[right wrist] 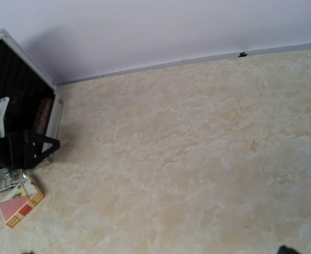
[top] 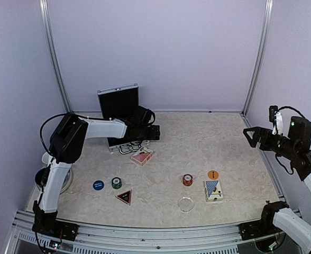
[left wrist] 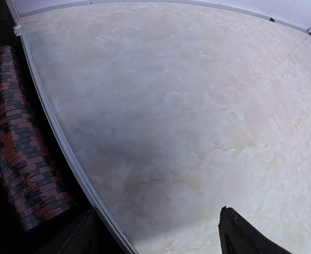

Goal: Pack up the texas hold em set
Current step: Position the chip case at the center of the board, then pick up the poker case from the center of the board.

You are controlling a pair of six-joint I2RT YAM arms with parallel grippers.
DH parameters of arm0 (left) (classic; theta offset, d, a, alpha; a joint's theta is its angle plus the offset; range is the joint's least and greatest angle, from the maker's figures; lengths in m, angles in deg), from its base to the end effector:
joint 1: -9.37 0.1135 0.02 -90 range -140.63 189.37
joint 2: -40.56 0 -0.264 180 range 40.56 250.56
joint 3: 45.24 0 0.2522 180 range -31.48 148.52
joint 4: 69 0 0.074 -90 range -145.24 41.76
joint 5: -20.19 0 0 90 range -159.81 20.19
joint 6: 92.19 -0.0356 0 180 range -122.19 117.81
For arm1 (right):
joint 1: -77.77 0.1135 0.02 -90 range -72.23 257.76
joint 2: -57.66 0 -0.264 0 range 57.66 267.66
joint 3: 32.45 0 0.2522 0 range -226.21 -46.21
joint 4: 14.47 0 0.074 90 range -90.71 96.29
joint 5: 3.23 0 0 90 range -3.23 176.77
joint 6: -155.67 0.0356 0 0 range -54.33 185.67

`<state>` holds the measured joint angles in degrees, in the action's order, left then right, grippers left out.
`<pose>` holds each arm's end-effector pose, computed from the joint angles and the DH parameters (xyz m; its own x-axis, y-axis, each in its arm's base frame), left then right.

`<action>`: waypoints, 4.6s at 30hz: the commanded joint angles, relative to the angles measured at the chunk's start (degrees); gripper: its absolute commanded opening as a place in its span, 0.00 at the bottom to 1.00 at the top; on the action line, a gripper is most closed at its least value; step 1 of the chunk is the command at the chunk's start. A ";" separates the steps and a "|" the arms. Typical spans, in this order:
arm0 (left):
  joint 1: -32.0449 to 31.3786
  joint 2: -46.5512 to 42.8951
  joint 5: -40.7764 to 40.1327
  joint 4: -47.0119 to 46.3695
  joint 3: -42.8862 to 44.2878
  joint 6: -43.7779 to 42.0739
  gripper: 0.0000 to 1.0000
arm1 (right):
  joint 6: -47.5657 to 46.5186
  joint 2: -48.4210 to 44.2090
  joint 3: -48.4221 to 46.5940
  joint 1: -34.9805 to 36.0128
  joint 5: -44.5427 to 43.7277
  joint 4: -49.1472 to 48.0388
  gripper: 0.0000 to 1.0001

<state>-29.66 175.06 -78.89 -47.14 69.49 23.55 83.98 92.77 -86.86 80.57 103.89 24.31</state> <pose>0.4106 -0.3256 0.1440 -0.6951 0.0114 -0.7188 0.2535 0.9396 -0.2302 0.1432 0.0175 0.3127 -0.4180 0.2802 -0.8642 -0.2028 0.8985 0.3894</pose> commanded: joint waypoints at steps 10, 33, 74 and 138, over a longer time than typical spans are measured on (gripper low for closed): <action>-7.27 4.63 16.86 -3.46 2.26 -3.01 0.74 | -0.13 -1.35 0.60 -0.61 -0.06 0.76 0.99; -13.88 -0.40 21.80 -9.10 -11.39 -2.25 0.73 | 0.01 -1.93 0.83 -0.61 -0.03 1.11 0.99; -21.86 -8.29 11.46 -9.78 -18.21 9.49 0.78 | -0.55 -2.06 0.25 -0.61 -0.12 2.20 0.99; -31.25 -24.18 -17.38 17.85 -30.69 25.03 0.99 | 0.21 -3.08 0.71 -0.63 0.17 3.07 0.99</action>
<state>-60.85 149.72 -93.97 -30.55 36.81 48.82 83.85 90.32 -85.76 80.57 103.87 26.43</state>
